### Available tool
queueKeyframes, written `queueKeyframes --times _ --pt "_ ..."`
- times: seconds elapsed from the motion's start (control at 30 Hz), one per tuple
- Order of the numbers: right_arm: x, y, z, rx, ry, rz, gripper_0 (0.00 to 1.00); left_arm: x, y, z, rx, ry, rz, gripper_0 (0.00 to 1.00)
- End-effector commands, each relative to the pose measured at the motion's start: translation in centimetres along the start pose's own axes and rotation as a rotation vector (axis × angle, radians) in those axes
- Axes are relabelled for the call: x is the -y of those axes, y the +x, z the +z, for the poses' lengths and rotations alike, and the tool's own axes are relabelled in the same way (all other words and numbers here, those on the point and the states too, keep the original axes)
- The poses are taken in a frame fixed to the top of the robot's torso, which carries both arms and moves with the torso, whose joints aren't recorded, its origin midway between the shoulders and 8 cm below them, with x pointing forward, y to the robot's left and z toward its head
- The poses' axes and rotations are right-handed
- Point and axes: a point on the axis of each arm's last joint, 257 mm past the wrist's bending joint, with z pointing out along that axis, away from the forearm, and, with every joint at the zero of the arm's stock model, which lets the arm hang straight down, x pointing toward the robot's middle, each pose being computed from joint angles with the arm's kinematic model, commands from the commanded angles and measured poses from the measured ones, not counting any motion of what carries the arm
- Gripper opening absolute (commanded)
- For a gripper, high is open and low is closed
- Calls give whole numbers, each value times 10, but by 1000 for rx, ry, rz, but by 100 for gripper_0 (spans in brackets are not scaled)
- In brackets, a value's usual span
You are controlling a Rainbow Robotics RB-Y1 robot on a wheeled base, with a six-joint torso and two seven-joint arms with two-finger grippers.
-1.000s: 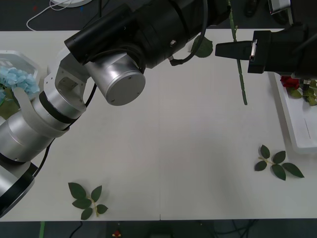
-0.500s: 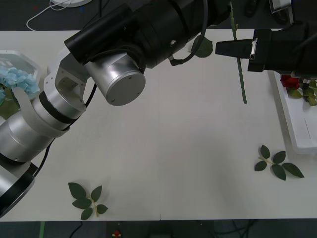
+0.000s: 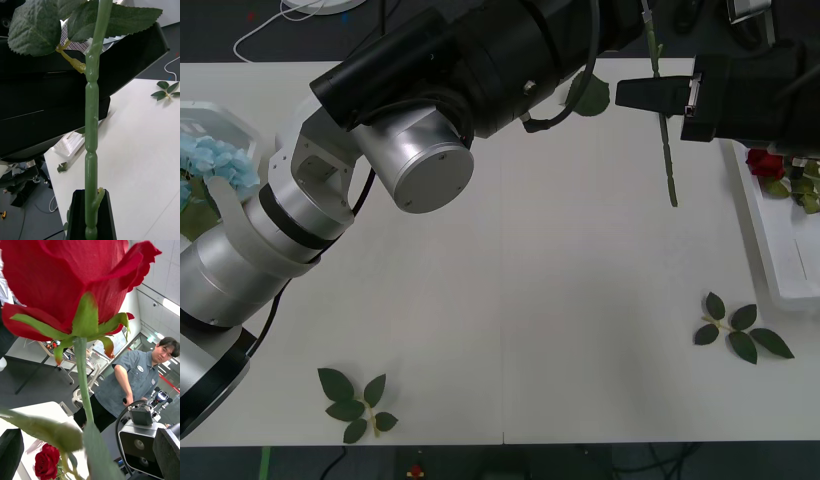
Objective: Place the red flowers into the right box and the blue flowers into the left box. If a person shows an open palm, hand one flower to the person first, then continue sorting.
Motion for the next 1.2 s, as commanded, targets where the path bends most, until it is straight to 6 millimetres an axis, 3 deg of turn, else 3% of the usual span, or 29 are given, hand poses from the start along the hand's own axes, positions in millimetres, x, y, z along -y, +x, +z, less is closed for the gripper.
queueKeyframes --times 0.03,0.37,0.53,0.6,0.83,1.03,1.13,1.17,1.2 --pt "14 -8 -27 0 71 -42 0 51 -16 13 25 104 -24 100" --pt "66 5 -112 -41 307 -5 0 51 -16 13 25 104 -24 100" --pt "102 27 -167 -100 497 58 0 51 -16 13 25 104 -24 100" --pt "116 38 -186 -124 575 88 0 41 -1 9 7 86 -39 100" --pt "167 68 -245 -180 805 183 0 48 -13 2 32 109 -14 100" --pt "201 85 -291 -223 982 206 0 19 -23 -10 -68 -22 59 100" --pt "220 93 -310 -242 1066 212 0 -2 -31 -36 -218 -194 106 100" --pt "220 93 -310 -242 1066 212 0 -2 -31 -36 -218 -194 106 100" --pt "229 97 -319 -253 1100 211 0 -5 -37 -51 -270 -249 111 100"
